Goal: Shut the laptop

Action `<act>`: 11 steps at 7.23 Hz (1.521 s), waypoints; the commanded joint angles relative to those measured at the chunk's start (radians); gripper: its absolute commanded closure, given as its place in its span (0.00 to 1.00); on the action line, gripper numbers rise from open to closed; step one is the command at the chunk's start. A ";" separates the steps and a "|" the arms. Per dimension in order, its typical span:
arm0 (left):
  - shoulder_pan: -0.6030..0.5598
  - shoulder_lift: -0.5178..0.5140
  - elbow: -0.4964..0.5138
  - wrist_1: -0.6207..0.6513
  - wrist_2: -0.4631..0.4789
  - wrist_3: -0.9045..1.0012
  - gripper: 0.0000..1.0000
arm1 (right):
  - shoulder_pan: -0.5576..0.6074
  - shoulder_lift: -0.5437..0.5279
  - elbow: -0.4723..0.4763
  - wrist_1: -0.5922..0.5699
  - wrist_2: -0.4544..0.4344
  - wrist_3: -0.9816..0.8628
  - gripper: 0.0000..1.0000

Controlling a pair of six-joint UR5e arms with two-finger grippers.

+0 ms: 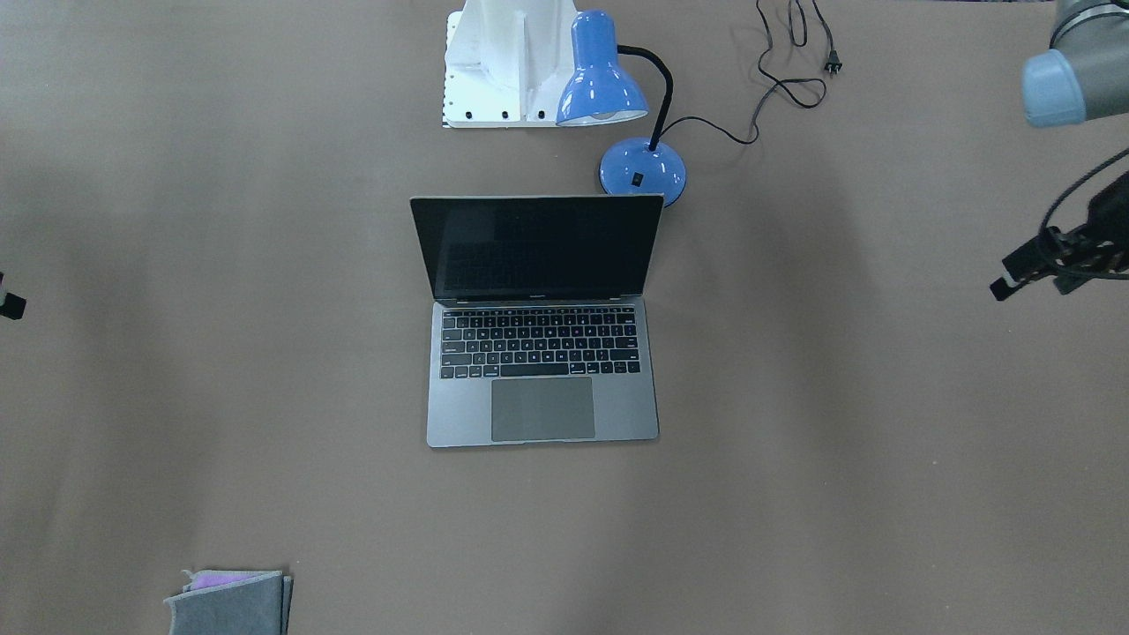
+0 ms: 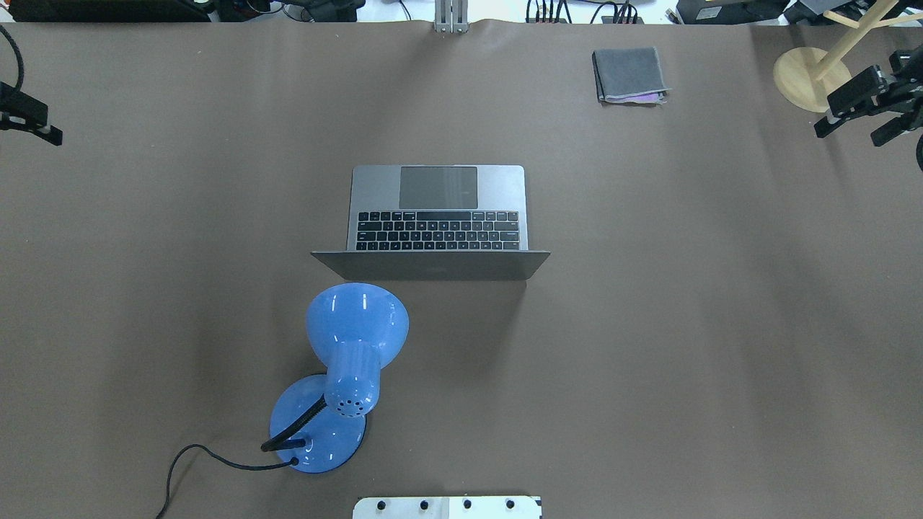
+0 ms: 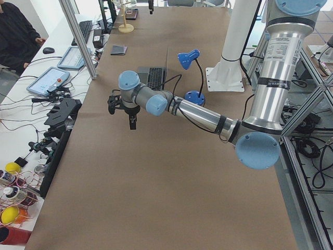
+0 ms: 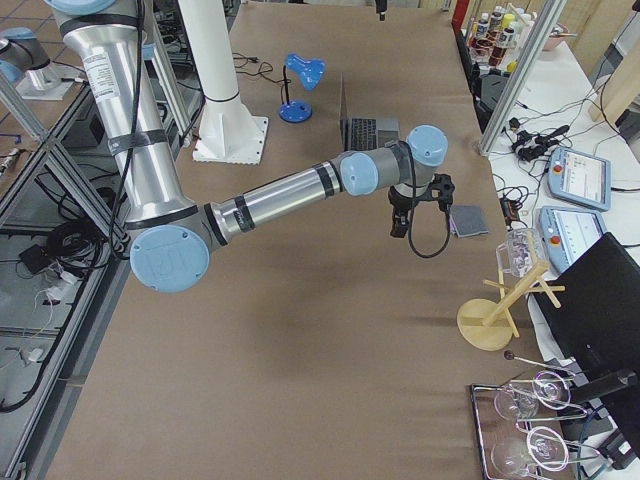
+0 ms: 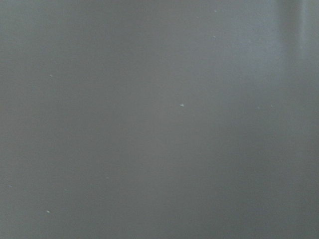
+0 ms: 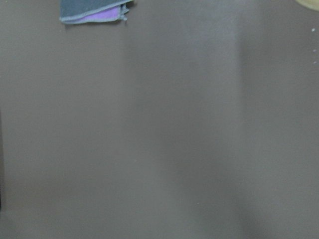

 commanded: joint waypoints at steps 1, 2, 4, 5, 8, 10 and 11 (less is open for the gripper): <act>0.182 0.006 -0.073 -0.092 0.017 -0.246 0.03 | -0.106 -0.063 0.127 0.008 0.027 0.071 0.01; 0.245 0.017 -0.079 -0.160 0.053 -0.332 0.03 | -0.163 -0.085 0.187 0.010 0.025 0.132 0.01; 0.363 0.000 -0.115 -0.163 0.124 -0.483 0.14 | -0.284 -0.067 0.245 0.011 0.013 0.276 0.04; 0.387 -0.017 -0.118 -0.163 0.126 -0.512 0.29 | -0.304 -0.065 0.249 0.022 0.014 0.284 0.20; 0.473 -0.080 -0.121 -0.163 0.155 -0.618 0.92 | -0.361 -0.056 0.244 0.053 0.010 0.286 1.00; 0.505 -0.091 -0.130 -0.165 0.153 -0.611 1.00 | -0.401 -0.039 0.253 0.054 0.019 0.289 1.00; 0.529 -0.092 -0.132 -0.165 0.155 -0.609 1.00 | -0.430 -0.024 0.253 0.054 0.018 0.290 1.00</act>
